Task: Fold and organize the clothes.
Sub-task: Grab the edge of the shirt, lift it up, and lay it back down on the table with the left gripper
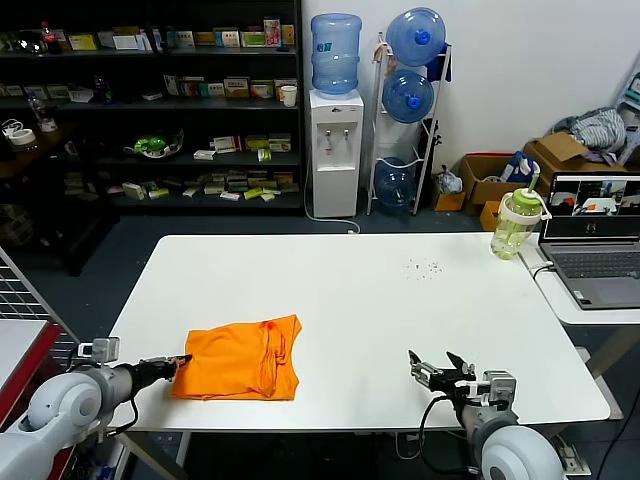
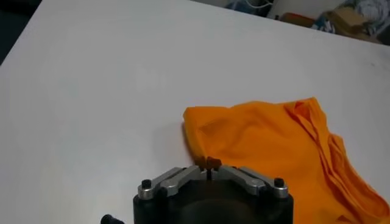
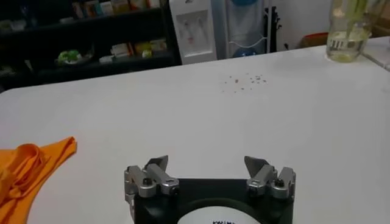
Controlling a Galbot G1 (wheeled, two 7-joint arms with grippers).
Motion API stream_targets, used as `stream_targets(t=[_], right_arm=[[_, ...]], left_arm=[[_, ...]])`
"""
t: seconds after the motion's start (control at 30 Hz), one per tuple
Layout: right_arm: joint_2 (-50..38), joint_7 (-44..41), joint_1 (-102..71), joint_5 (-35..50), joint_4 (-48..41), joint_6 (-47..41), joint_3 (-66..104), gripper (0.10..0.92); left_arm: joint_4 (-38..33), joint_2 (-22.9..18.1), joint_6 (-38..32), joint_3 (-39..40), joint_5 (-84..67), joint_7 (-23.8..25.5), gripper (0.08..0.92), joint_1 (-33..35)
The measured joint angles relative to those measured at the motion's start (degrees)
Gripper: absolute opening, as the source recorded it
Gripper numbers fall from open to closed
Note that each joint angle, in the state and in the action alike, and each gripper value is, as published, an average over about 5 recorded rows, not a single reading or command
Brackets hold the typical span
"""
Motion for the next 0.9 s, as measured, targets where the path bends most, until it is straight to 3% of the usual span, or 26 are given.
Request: stream_targets(t=[0.43,0.9], right_arm=[[-1.3,-1.7,1.6,-2.1,-1.6,1.4,-0.6,0.823],[-2.0,-4.1,3.8,-2.6,-4.2,3.8,-1.7,0.823]], left_arm=[[-6.8,2.5,0.3,-7.3,4.4,-4.9,0.094,4.5],[-4.9,10.7,0.9,-16.5,8.9,-6.2,0.094,10.1]])
